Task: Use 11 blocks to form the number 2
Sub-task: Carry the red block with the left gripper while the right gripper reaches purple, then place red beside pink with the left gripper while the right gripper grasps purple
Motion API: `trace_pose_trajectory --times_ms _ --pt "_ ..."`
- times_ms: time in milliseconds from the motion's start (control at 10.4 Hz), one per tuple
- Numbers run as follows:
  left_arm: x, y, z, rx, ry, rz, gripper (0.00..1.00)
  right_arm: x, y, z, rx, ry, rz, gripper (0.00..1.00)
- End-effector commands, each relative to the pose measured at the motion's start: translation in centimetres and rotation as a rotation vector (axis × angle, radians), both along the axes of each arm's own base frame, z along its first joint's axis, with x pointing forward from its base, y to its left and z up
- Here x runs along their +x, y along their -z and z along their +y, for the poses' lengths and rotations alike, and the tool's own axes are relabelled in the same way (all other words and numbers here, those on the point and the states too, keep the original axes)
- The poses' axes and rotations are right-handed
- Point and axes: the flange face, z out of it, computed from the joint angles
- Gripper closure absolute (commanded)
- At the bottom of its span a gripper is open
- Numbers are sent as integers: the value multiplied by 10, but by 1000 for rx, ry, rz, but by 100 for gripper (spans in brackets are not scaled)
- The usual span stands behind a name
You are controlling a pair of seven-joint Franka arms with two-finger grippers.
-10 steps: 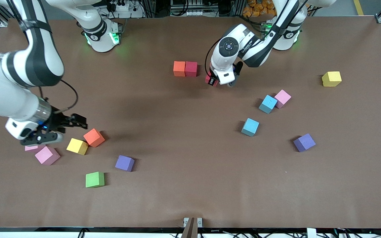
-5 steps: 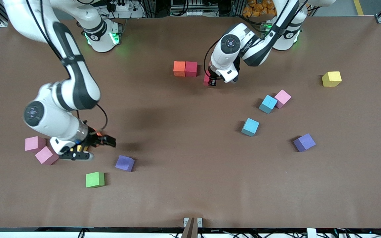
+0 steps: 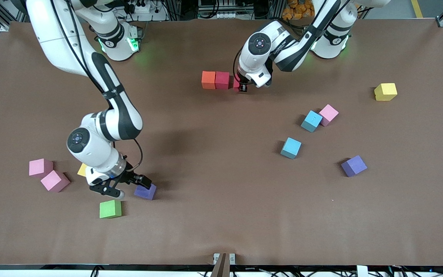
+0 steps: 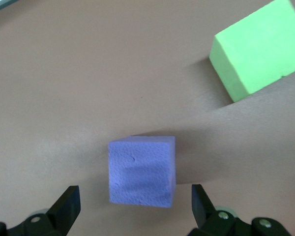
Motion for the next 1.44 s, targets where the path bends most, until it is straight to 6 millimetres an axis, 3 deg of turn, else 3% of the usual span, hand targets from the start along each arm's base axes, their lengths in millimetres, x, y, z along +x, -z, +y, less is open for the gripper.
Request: trace_pose_trajectory --times_ms 0,480,769,1249,1345 --pt "3 12 2 -11 -36 10 53 13 7 3 11 39 -27 0" --pt "-6 17 -2 -3 -44 31 52 19 48 4 3 54 -73 0" --pt "-14 16 -7 -8 -28 34 49 13 48 22 22 100 -59 0" --pt "-18 23 -9 -3 -21 51 49 11 51 21 11 81 -54 0" --pt "-20 23 -10 -5 -19 52 49 11 52 21 3 62 -58 5"
